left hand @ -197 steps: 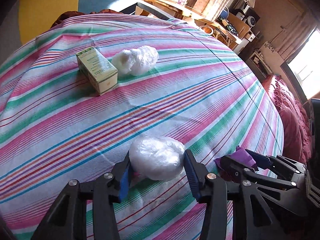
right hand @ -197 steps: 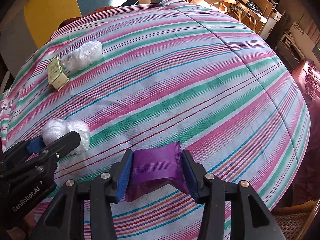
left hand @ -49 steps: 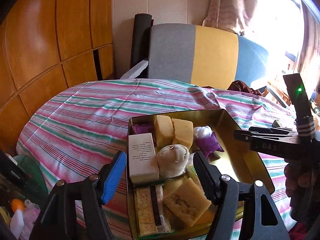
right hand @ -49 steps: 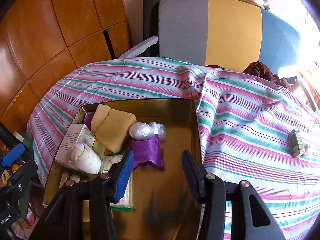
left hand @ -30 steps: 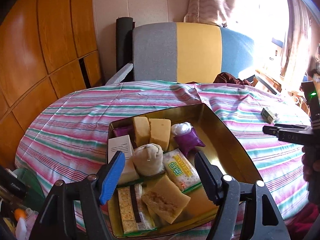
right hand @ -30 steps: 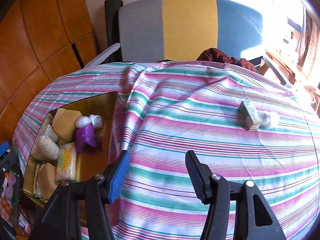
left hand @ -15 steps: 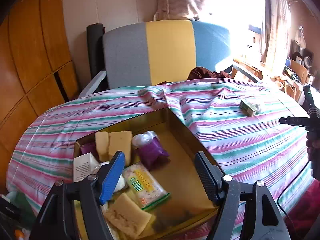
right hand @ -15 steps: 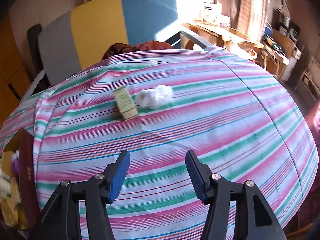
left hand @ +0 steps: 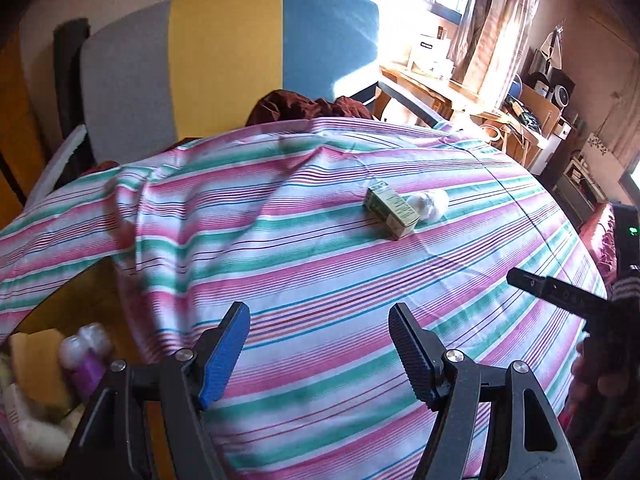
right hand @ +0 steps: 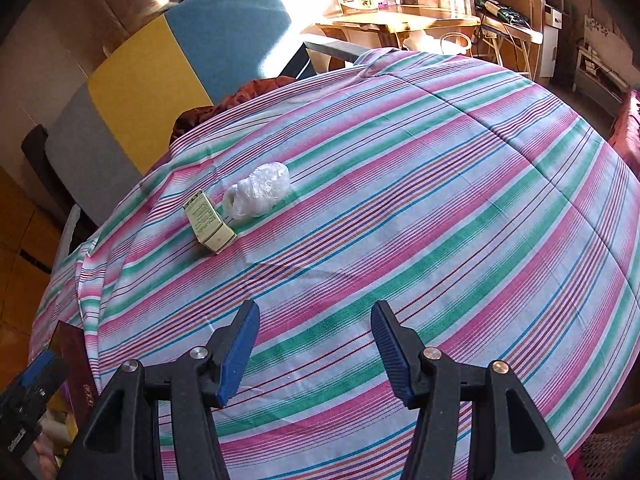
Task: Organize objects
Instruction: 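Move the left tool to the green medicine box and close on it, then grasp the other plastic-wrapped ball with the right tool while the left tool holds the box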
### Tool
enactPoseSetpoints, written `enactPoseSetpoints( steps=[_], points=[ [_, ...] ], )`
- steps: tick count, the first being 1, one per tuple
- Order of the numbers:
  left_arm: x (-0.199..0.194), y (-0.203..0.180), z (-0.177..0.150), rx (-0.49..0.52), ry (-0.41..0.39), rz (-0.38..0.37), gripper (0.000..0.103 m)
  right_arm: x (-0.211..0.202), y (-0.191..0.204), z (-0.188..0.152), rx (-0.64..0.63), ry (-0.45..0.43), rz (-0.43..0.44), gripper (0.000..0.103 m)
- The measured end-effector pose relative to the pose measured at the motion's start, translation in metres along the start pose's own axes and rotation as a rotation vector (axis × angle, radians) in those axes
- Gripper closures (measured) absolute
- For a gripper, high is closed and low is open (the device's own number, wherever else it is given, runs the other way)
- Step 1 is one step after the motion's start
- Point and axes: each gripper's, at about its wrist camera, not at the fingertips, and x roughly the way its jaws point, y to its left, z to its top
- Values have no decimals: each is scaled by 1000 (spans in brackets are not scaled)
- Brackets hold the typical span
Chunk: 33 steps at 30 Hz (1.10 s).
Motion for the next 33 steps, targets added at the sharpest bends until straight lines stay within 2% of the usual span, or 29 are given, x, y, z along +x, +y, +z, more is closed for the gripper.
enactPoseSetpoints(
  steps=[6,13,20,22,23,24,26,30,33],
  points=[
    [70,-31,46,-34,65,-68,30,1,-10,4,59,16,22,44],
    [139,-42,88,-142,141,-93,30,9,-15,3,95,59,51,44],
    [188,-42,102,-230,201,-88,33,13,-12,0,82,79,55,44],
    [188,-44,104,-212,177,-79,38,14,-12,-1,82,83,50,44],
    [187,-47,104,-188,181,-99,52,15,-12,-1,78,86,47,44],
    [186,-49,103,-173,187,-127,62,15,-12,-2,75,88,45,44],
    [176,-52,98,-138,169,-129,69,14,-12,-2,71,80,37,44],
    [155,-44,75,-85,172,-137,71,16,-13,-2,68,81,24,44],
    [131,-39,47,-15,165,-100,71,17,-12,-3,53,80,10,44]
  ],
)
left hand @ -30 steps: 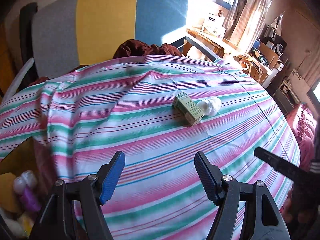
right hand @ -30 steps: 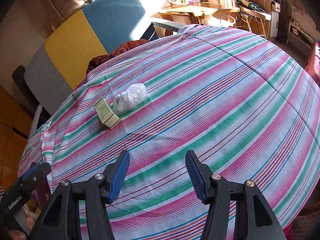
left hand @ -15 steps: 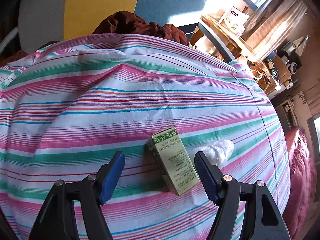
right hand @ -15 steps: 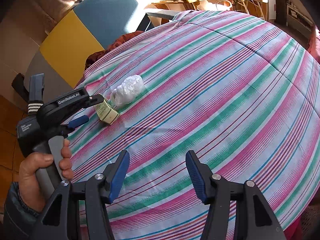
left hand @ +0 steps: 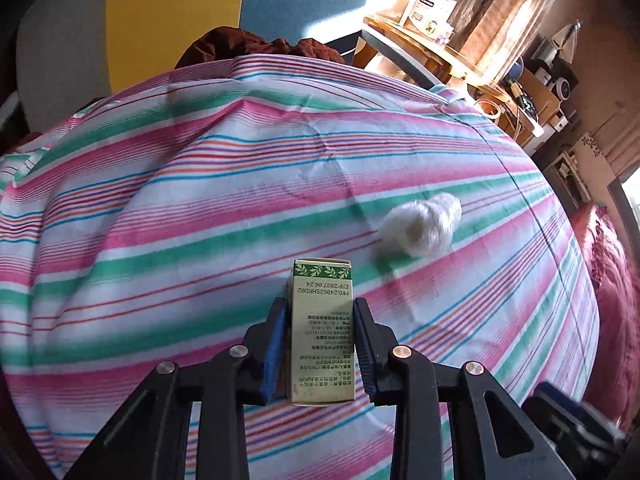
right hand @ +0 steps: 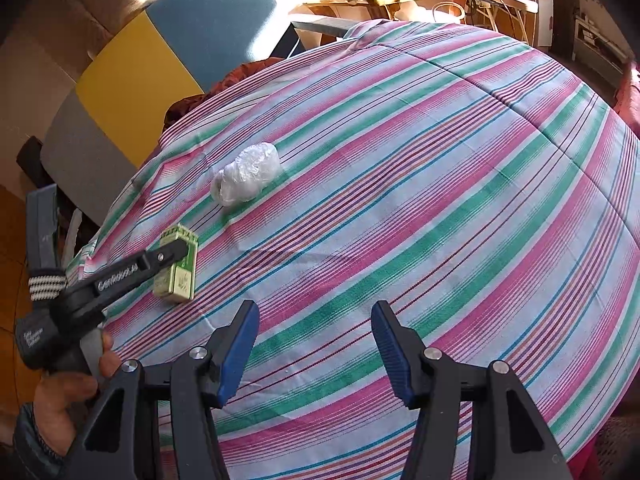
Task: Organize objects
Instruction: 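Grasp the other plastic-wrapped ball with the right tool while the left tool holds the box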
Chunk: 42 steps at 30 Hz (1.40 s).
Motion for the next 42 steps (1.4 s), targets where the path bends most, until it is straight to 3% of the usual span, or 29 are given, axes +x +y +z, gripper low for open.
enactPoseSetpoints(
  steps=[4,9,12,17,21,24,26,28,30,37,42],
  points=[
    [-23,1,-44,82,-14,44,71,2,3,-3,-3,14,-1,44],
    [-36,10,-79,113,-33,65,72,4,14,13,36,21,64,44],
    [-37,15,-82,90,-42,49,72,13,27,40,30,-16,92,41],
    [-36,21,-83,48,-31,16,72,58,38,84,95,8,100,37],
    [-36,24,-84,33,-38,-4,72,90,46,104,118,27,64,37],
    [-35,24,-84,30,-42,-10,71,111,52,111,110,68,87,37],
    [-35,25,-85,30,-48,-12,71,109,60,113,70,46,81,56],
    [-35,26,-85,30,-49,-18,71,101,69,110,16,51,86,65],
    [-36,27,-84,27,-48,-23,72,90,76,100,-49,56,89,67],
    [-52,35,-94,-1,-56,20,72,42,74,37,-238,76,77,68],
    [-89,30,-107,29,-127,50,72,28,72,-14,-326,111,64,68]
  ],
)
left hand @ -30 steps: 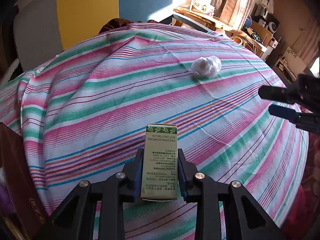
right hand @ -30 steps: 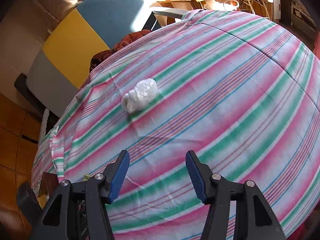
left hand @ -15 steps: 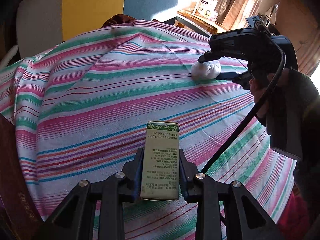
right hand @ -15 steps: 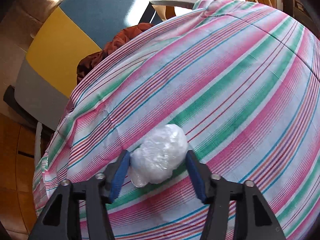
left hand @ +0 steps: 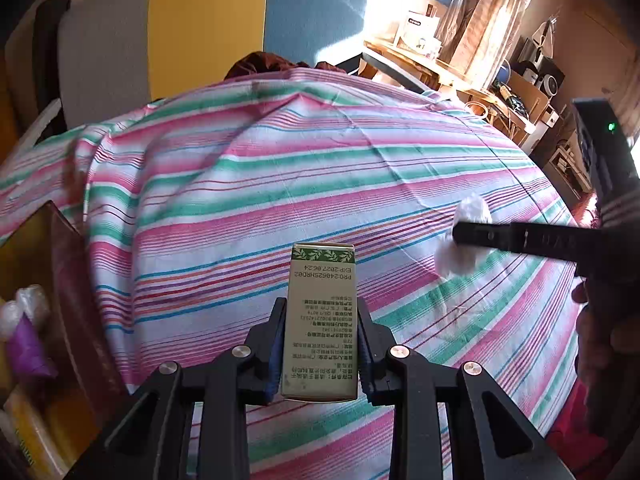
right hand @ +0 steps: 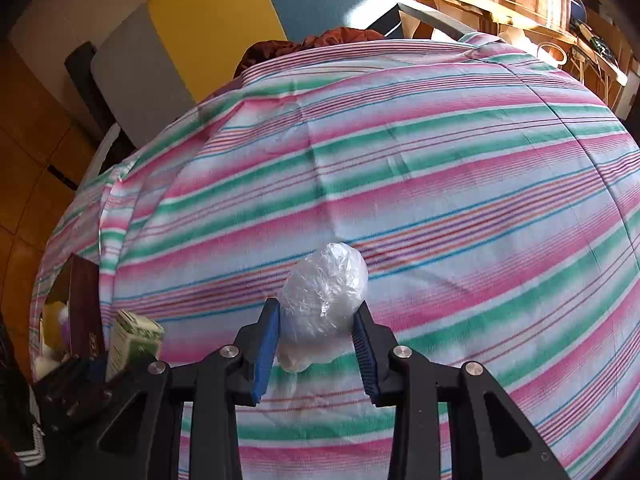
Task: Organize objects
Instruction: 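Grasp the other plastic-wrapped ball with the right tool while the left tool holds the box, then carry the medicine box into the gold tray and open the left tool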
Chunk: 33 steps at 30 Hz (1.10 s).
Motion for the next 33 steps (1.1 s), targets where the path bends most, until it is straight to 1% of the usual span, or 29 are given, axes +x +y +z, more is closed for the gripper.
enactPoseSetpoints(
  steps=[2,4,8,12,15,22,33],
  points=[
    [-16,2,-5,-1,-24,2,72,-2,4,-14,3,5,25,68],
    [-35,3,-12,8,-58,26,72,-4,12,-24,-15,-4,32,68],
    [-67,9,-23,5,-108,62,72,0,23,-35,-50,-7,41,68],
    [-97,15,-38,9,-150,106,72,1,19,-35,-45,-17,53,68],
    [-111,20,-47,-4,-162,120,72,3,16,-33,-32,-18,66,68],
    [-132,27,-64,-23,-177,137,72,4,15,-33,-26,-23,72,68],
    [-141,36,-78,-44,-172,165,72,6,15,-33,-24,-25,74,68]
  ],
)
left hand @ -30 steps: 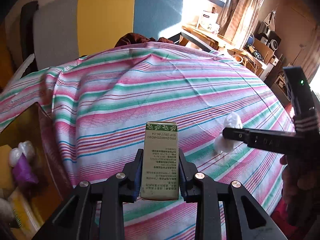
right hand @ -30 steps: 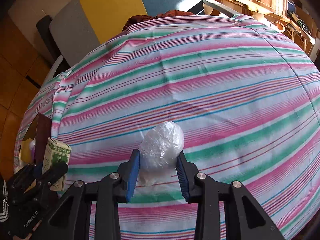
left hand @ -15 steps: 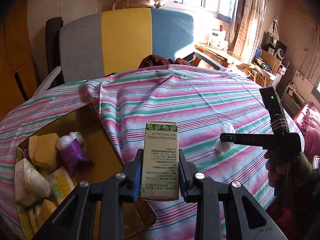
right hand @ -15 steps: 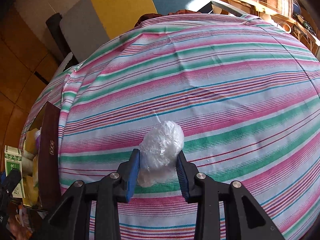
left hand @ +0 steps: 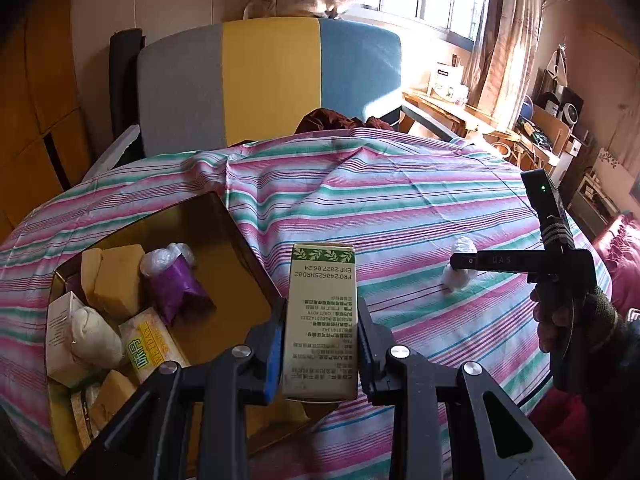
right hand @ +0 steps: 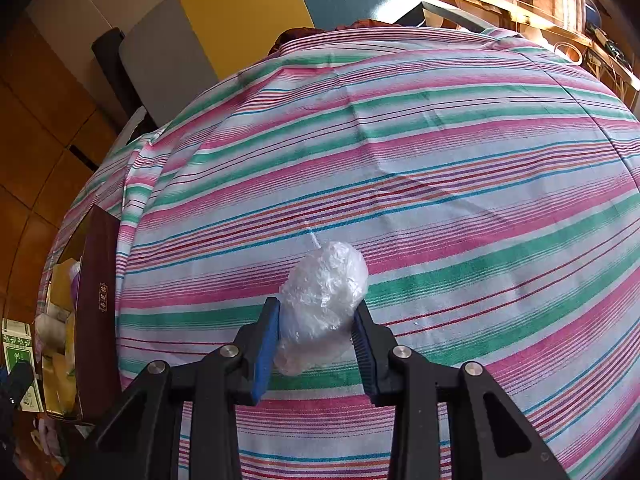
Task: Organize objects
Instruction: 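Carry the medicine box into the gold tray and open the left tool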
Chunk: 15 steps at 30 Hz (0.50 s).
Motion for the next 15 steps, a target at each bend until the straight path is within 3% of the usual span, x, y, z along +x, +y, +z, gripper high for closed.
enactPoseSetpoints(
  steps=[15],
  points=[
    [-11,19,-11,-31,-2,14,72,1,-2,0,9,2,11,68]
  ],
)
